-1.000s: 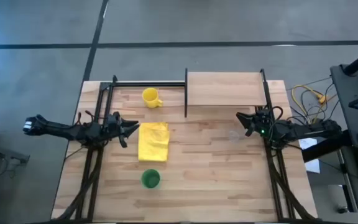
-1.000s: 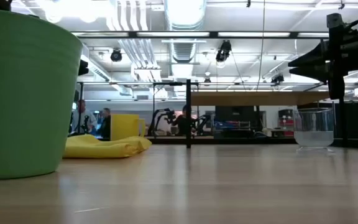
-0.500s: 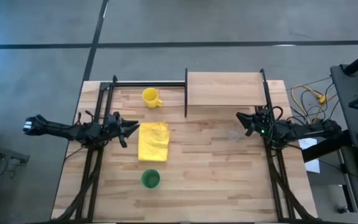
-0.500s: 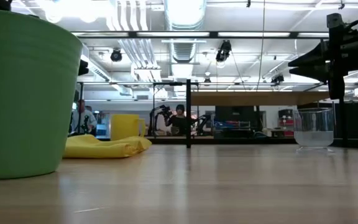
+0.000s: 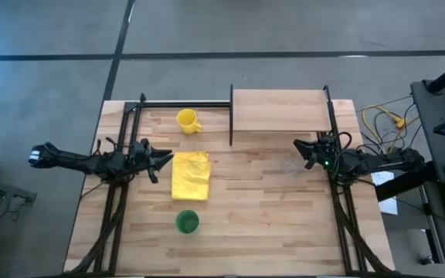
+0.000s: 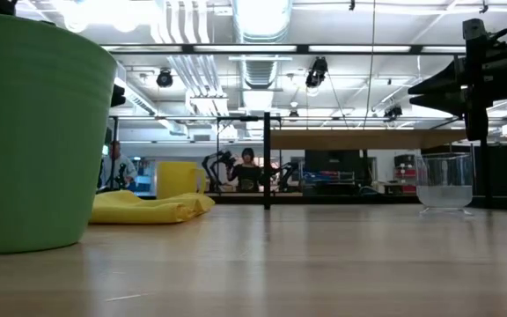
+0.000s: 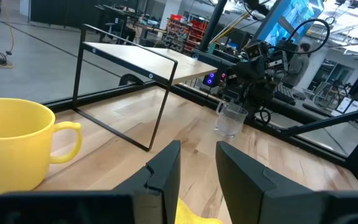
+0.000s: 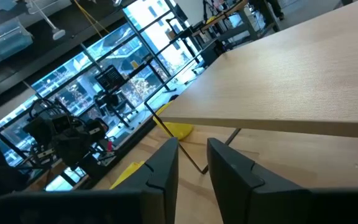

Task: Stack small to large cups/mugs on shelf

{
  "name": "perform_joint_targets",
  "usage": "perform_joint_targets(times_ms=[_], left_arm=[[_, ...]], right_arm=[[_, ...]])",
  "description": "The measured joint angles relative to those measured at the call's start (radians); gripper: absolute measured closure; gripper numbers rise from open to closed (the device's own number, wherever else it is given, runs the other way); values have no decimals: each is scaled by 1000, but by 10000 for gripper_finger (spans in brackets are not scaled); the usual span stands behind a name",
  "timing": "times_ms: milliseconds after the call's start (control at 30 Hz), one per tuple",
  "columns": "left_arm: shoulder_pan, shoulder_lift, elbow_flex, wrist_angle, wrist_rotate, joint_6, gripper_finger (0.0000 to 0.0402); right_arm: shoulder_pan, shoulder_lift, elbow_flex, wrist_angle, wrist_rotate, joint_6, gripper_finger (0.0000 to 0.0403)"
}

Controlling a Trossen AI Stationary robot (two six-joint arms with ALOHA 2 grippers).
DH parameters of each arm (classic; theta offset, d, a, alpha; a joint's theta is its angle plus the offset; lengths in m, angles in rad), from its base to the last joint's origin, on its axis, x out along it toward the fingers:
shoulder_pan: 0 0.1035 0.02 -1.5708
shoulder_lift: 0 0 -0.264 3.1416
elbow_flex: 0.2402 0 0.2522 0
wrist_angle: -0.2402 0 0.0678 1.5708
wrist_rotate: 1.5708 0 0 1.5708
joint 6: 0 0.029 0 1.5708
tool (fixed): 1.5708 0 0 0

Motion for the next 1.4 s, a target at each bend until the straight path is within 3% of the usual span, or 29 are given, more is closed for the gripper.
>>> perform_joint_targets(times_ms=[1100, 1267, 1400], left_arm=[[0, 0, 0, 21, 1, -4, 313], [0, -1, 0, 128, 3, 47, 313], [0, -1, 0, 163, 3, 148, 313]], right_arm=[[0, 10, 1, 46, -14, 110, 330], [0, 32, 116, 55, -271, 89, 336], [0, 136, 305, -50, -322, -4, 346]])
